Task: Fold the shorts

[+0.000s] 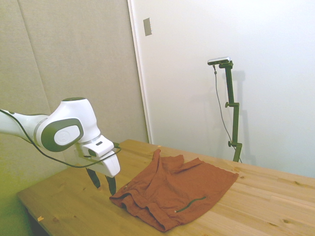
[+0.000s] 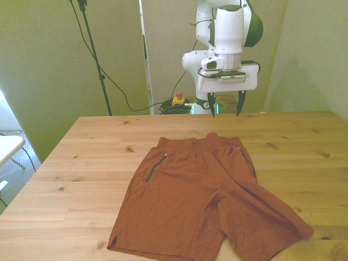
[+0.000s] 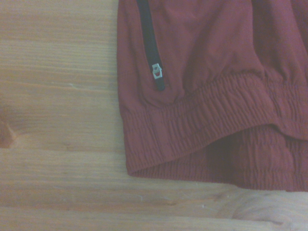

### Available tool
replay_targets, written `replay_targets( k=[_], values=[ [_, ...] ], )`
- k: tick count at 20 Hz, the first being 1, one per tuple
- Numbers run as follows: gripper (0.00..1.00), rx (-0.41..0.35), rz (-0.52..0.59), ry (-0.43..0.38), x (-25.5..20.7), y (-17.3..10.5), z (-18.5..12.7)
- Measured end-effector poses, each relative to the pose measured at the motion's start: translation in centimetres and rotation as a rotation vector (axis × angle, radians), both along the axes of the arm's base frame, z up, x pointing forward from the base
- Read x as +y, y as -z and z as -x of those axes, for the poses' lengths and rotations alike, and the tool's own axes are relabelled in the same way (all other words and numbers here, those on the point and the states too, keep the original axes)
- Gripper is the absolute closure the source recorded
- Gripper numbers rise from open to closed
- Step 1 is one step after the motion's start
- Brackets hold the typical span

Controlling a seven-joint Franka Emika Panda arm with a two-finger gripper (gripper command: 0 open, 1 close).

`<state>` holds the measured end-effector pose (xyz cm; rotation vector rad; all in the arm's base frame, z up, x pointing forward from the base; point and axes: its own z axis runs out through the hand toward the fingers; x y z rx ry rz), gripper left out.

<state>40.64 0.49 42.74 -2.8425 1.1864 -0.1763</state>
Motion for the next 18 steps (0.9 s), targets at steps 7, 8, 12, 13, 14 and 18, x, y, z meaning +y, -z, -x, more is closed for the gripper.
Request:
replay_targets(
  k=[7,8,12,13,14,18],
  values=[
    [0.0,-0.012,0.08,0.004,3.1,-0.1,-5.2],
    [0.0,-0.006,0.136,-0.017,4.5,0.6,-5.9],
    [0.0,-0.04,0.352,-0.106,10.9,2.6,-6.1],
    [0.0,-0.056,0.409,-0.123,12.0,2.8,-5.9],
    [0.0,-0.071,0.461,-0.135,12.8,2.9,-5.7],
    [0.0,-0.08,0.576,-0.16,16.3,3.3,-4.9]
  ],
)
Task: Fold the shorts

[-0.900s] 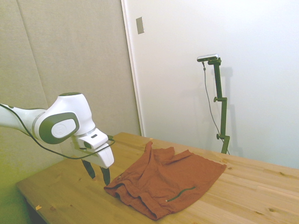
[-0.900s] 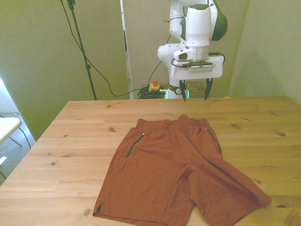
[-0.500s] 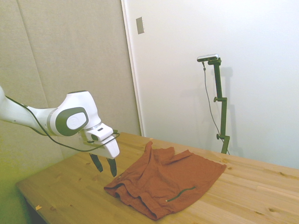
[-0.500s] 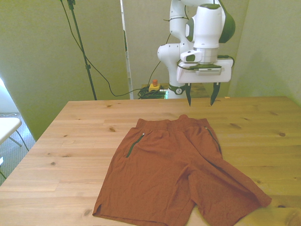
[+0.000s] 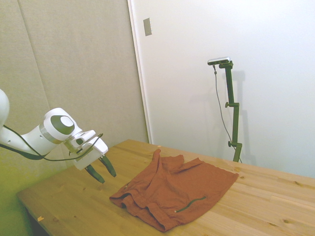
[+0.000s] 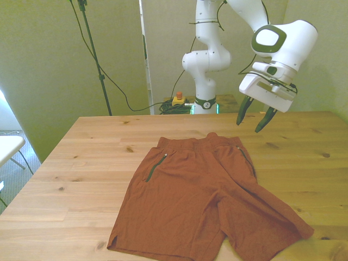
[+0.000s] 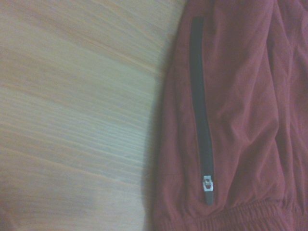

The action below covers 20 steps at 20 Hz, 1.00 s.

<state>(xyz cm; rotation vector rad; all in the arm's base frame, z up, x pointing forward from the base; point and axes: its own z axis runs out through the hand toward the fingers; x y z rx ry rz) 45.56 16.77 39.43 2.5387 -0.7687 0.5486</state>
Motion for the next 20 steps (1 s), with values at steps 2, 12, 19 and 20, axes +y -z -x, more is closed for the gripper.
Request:
replay_targets(
  k=[2,12,19,20],
  values=[
    [0.0,0.022,0.037,-0.005,1.2,1.0,0.5],
    [0.0,0.099,0.145,0.002,0.0,5.4,0.5],
    [0.0,0.099,0.184,0.03,-2.4,6.5,0.1],
    [0.0,0.099,0.185,0.036,-2.8,6.5,-0.1]
  ],
)
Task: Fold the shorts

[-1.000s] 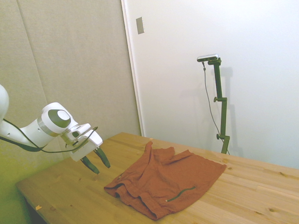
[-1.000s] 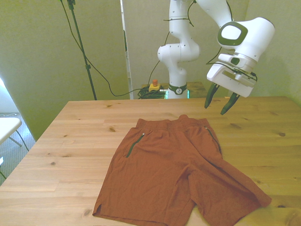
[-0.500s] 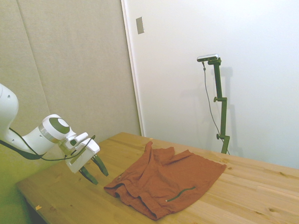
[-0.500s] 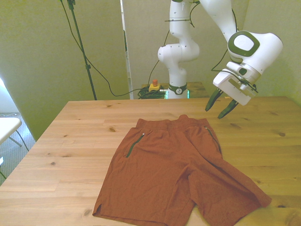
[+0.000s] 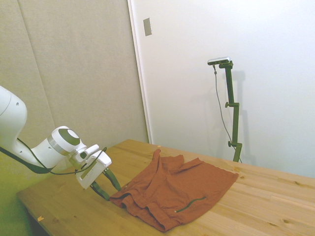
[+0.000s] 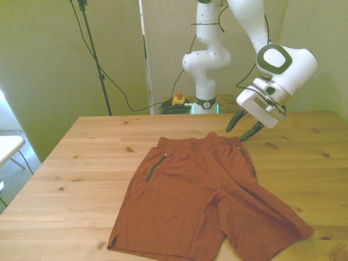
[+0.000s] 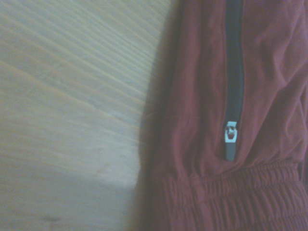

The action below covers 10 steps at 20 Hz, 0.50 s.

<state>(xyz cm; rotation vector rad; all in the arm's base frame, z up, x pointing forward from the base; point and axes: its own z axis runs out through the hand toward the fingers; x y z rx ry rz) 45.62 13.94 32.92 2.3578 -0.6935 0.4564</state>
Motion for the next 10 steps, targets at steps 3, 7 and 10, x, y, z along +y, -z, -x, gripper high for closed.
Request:
replay_targets(
  k=[3,7,10],
  values=[
    [1.0,-0.005,0.004,0.011,-1.1,0.0,-0.4],
    [1.0,-0.012,-0.005,0.016,-1.5,0.0,-0.7],
    [1.0,-0.016,-0.012,0.012,-1.5,0.0,-0.8]
  ],
)
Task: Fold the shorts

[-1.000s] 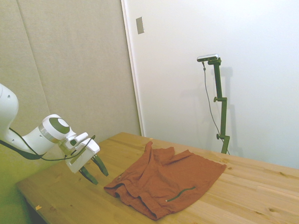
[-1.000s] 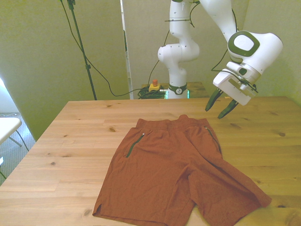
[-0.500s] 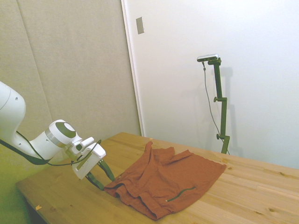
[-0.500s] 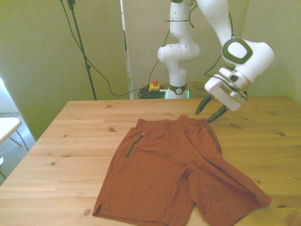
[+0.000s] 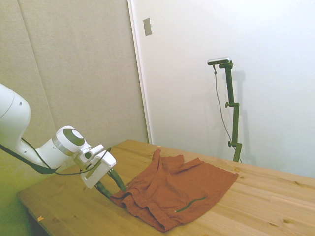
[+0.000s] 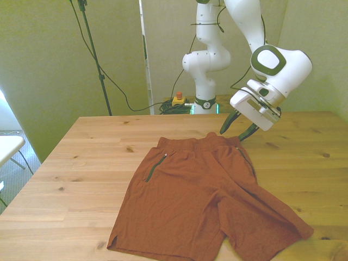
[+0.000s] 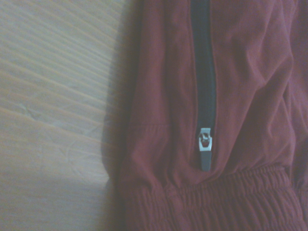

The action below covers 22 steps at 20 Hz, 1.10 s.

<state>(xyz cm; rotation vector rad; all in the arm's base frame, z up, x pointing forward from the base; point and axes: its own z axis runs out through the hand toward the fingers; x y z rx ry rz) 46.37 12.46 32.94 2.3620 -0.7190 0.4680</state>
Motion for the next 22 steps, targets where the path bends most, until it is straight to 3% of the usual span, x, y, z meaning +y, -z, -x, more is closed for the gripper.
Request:
replay_targets(
  k=[22],
  values=[
    [1.0,0.014,-0.031,-0.032,0.3,1.7,1.1]
  ],
)
